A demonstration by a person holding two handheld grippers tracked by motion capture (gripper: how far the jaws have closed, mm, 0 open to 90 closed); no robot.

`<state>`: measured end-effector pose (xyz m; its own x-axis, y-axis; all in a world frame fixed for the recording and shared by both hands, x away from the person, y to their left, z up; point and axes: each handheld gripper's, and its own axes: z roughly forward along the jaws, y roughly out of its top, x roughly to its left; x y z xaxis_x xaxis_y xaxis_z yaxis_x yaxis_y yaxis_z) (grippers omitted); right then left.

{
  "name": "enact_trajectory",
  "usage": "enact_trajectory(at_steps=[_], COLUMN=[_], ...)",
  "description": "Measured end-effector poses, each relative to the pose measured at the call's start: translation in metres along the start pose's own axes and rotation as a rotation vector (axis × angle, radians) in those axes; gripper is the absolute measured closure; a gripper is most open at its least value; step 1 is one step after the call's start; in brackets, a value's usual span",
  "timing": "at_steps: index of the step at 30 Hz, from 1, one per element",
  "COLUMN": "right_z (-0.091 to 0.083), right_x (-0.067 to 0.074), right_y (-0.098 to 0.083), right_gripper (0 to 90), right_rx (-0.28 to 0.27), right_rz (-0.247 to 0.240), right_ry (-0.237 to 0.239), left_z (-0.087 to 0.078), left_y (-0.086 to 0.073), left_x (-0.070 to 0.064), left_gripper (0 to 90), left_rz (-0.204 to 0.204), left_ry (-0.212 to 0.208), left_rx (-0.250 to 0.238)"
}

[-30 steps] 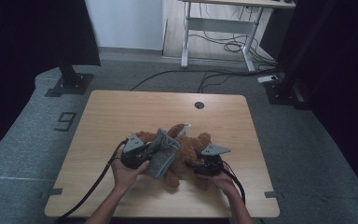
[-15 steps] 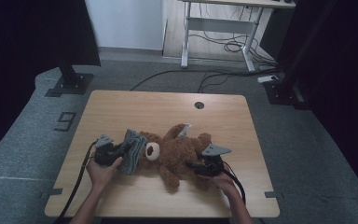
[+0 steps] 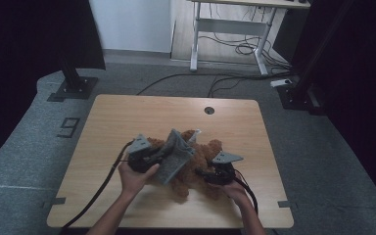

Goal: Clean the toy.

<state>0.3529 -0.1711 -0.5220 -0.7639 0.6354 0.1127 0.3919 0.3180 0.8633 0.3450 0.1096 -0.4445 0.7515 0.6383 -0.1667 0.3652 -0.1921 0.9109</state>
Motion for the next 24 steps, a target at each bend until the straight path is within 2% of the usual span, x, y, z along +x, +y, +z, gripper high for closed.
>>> enact_trajectory(at_steps=[5, 8, 13, 20, 24], right_z=[0.000, 0.000, 0.000, 0.000, 0.001], right_x=[0.000, 0.000, -0.001, 0.000, 0.001], right_y=[0.000, -0.001, -0.001, -0.001, -0.001], right_gripper=[49.6, 49.6, 49.6, 49.6, 49.6], right_rx=[-0.003, -0.001, -0.002, -0.003, -0.005], right_rz=[0.002, 0.001, 0.002, -0.002, -0.006], right_ry=[0.003, 0.002, 0.004, 0.006, 0.008], left_z=[0.036, 0.047, 0.042, 0.019, -0.005], left_y=[-0.007, -0.016, -0.016, -0.024, -0.026], left_x=[-0.010, -0.008, -0.009, 0.009, 0.018], left_gripper=[77.4, 77.3, 77.2, 77.3, 77.1], left_rz=[0.011, 0.024, 0.070, 0.048, 0.042], left_ry=[-0.001, 0.020, 0.064, 0.097, 0.107], left_rx=[0.080, 0.109, 0.113, 0.108, 0.074])
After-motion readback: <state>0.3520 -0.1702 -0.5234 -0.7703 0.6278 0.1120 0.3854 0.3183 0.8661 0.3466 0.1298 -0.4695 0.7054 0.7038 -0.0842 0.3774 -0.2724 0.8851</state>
